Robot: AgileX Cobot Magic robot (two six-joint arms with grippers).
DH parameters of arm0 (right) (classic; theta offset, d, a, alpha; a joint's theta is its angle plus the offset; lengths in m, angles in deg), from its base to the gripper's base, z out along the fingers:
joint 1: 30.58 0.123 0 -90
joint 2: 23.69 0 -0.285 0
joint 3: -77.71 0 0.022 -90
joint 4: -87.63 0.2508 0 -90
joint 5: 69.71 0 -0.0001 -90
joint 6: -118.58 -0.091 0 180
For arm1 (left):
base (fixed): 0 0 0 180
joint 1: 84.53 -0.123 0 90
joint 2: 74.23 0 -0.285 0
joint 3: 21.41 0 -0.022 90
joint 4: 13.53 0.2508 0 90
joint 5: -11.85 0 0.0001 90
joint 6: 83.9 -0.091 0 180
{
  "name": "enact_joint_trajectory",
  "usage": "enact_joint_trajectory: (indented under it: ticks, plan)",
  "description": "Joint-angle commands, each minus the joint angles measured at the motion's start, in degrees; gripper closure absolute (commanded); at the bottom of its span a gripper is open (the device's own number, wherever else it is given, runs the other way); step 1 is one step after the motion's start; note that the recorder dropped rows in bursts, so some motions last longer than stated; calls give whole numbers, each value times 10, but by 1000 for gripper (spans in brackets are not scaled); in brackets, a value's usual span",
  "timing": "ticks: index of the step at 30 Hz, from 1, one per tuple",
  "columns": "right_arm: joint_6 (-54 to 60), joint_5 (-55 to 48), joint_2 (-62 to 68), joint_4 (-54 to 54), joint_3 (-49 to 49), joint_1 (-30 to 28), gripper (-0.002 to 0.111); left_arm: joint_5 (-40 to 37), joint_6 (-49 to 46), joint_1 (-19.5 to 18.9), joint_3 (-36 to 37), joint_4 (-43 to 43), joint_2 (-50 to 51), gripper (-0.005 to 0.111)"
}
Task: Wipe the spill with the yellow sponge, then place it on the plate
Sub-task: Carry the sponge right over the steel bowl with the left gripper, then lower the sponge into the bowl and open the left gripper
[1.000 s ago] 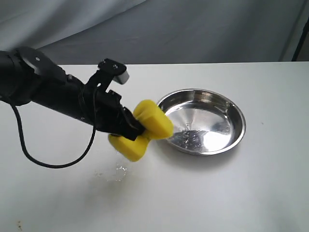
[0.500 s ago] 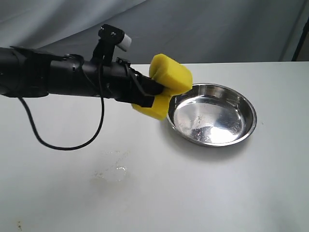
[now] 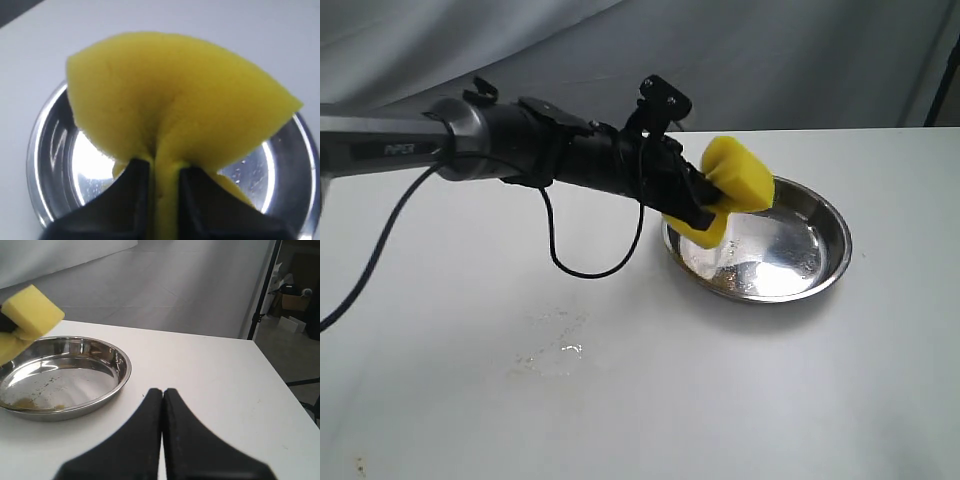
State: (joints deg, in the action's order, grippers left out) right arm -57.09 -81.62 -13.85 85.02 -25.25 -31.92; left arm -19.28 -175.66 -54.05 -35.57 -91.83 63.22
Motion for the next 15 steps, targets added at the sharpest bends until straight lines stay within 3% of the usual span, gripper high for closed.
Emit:
enact_joint_trajectory:
  ticks: [1,6,15]
  plan:
    - [-1,4,1,4,2,1,108,0,31,1,-22,42,47,106]
    - [-1,4,1,4,2,1,108,0,35,1,-22,81,64,106]
    - [-1,4,1,4,2,1,108,-46,308,-11,-22,409,62,106]
